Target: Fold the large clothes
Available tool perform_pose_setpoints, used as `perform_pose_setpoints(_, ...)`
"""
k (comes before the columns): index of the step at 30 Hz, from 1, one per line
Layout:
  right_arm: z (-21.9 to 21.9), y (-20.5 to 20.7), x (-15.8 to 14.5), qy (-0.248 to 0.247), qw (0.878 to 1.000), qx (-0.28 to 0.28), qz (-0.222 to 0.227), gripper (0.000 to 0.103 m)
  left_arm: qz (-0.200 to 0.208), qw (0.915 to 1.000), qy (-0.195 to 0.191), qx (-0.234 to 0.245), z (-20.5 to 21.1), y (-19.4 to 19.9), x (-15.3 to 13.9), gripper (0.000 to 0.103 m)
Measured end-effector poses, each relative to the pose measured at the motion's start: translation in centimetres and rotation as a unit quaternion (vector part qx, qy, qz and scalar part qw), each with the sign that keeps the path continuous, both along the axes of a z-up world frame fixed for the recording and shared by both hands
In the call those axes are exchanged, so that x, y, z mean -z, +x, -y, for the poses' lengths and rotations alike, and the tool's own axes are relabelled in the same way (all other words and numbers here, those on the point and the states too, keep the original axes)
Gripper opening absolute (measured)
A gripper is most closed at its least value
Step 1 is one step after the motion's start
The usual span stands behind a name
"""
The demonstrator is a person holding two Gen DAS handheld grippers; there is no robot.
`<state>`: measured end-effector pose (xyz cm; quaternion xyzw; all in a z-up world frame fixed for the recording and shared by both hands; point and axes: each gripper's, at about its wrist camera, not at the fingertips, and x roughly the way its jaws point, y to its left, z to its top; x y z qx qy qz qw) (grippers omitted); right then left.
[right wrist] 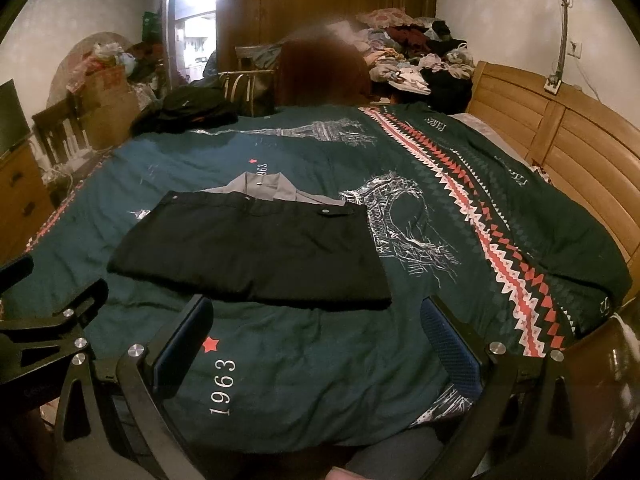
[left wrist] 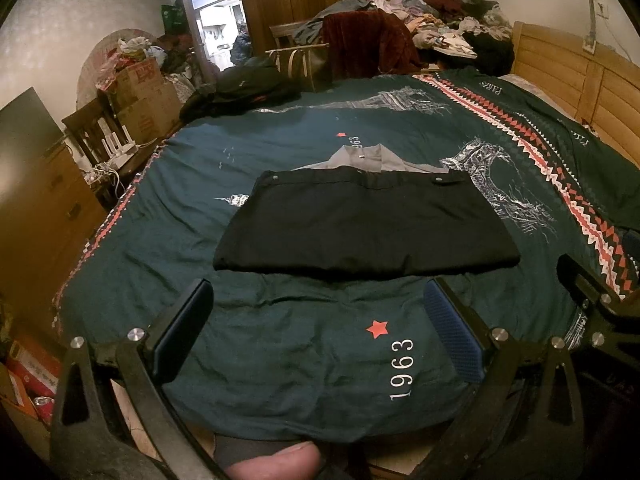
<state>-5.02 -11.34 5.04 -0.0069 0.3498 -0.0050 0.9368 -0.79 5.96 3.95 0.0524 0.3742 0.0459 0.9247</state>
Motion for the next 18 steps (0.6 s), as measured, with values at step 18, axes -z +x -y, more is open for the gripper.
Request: perform_pose_setpoints(18, -0.53, 0.21, 0.3, 0.0, 1.0, -0.004, -0.007, 0.103, -0.009, 1.0, 0.0, 0.005, -0.08, 0.57, 0.39, 0.103)
